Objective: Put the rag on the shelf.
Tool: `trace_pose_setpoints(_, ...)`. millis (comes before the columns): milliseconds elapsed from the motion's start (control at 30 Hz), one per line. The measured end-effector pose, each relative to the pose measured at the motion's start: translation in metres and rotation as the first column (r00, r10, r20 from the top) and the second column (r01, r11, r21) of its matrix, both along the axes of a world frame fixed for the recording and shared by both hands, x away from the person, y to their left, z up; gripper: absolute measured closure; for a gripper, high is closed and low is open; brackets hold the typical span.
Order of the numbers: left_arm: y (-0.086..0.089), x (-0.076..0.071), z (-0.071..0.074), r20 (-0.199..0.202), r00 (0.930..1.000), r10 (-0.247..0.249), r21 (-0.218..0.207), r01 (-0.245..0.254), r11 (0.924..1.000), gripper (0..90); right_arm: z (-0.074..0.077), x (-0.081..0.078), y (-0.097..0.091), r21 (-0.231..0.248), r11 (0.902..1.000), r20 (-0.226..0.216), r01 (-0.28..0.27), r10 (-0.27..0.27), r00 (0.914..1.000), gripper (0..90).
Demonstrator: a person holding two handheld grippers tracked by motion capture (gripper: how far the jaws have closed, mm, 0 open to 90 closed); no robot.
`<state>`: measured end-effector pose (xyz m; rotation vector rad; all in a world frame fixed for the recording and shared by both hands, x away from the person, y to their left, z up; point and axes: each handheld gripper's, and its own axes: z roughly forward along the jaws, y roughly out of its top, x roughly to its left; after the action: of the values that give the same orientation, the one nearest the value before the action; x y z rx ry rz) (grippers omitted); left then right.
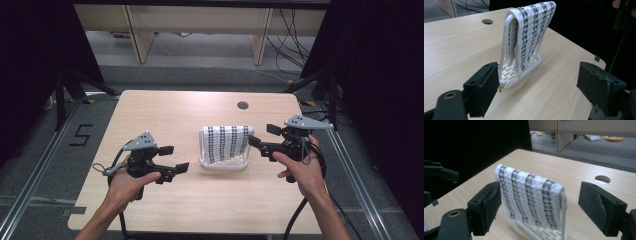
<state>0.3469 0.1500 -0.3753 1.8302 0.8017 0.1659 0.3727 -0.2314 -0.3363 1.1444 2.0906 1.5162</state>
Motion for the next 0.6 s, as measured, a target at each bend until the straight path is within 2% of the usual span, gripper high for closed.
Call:
trace_pose_setpoints(33,0.0,-0.002,0.0,0.001,1.0,0.006,0.004,-0.006,1.0,17.0,0.0,-0.001,0.001,0.005,1.0,-0.012,0.002,-0.002,0.9999,19.7)
trace_pose_setpoints(100,0.0,-0.003,-0.001,0.005,1.0,0.002,-0.002,-0.002,1.0,17.0,-0.001,-0.002,0.001,0.0,1.0,0.004,0.008,-0.008,1.0,19.7)
trace_pose_setpoints(200,0.002,-0.007,-0.002,0.007,1.0,0.002,0.015,-0.002,0.9999,17.0,-0.003,-0.005,0.002,0.003,0.9999,-0.022,-0.011,0.011,0.9997,19.7)
trace_pose_setpoints(233,0.003,-0.008,-0.002,0.008,1.0,0.006,0.011,-0.006,0.9999,17.0,-0.004,-0.006,0.001,-0.019,0.9998,-0.005,-0.01,0.01,0.9999,19.7)
trace_pose_setpoints(333,0.006,-0.012,-0.004,0.01,0.9999,0.006,0.007,-0.006,1.0,17.0,-0.006,-0.009,0.002,-0.008,0.9999,-0.022,-0.013,0.012,0.9997,19.7)
trace_pose_setpoints(400,0.007,-0.014,-0.007,0.004,0.9999,0.011,0.0,-0.011,0.9999,17.0,-0.009,-0.011,0.002,-0.019,0.9995,0.0,-0.025,0.025,0.9997,19.7)
trace_pose_setpoints(500,0.007,-0.015,-0.01,0.002,1.0,0.005,-0.002,-0.005,1.0,17.0,-0.011,-0.012,0.002,-0.032,0.9992,-0.002,-0.023,0.023,0.9997,19.7)
trace_pose_setpoints(533,0.008,-0.017,-0.013,0.001,1.0,-0.001,0.005,0.001,1.0,17.0,-0.011,-0.016,0.004,-0.011,0.9998,-0.041,-0.013,0.013,0.9991,19.7)
trace_pose_setpoints(567,0.008,-0.017,-0.013,0.001,1.0,-0.001,0.005,0.001,1.0,17.0,-0.011,-0.016,0.004,-0.011,0.9998,-0.041,-0.013,0.013,0.9991,19.7)
trace_pose_setpoints(600,0.008,-0.018,-0.015,-0.005,1.0,-0.002,-0.001,0.002,1.0,17.0,-0.013,-0.015,0.004,-0.016,0.9994,-0.015,-0.029,0.029,0.9995,19.7)
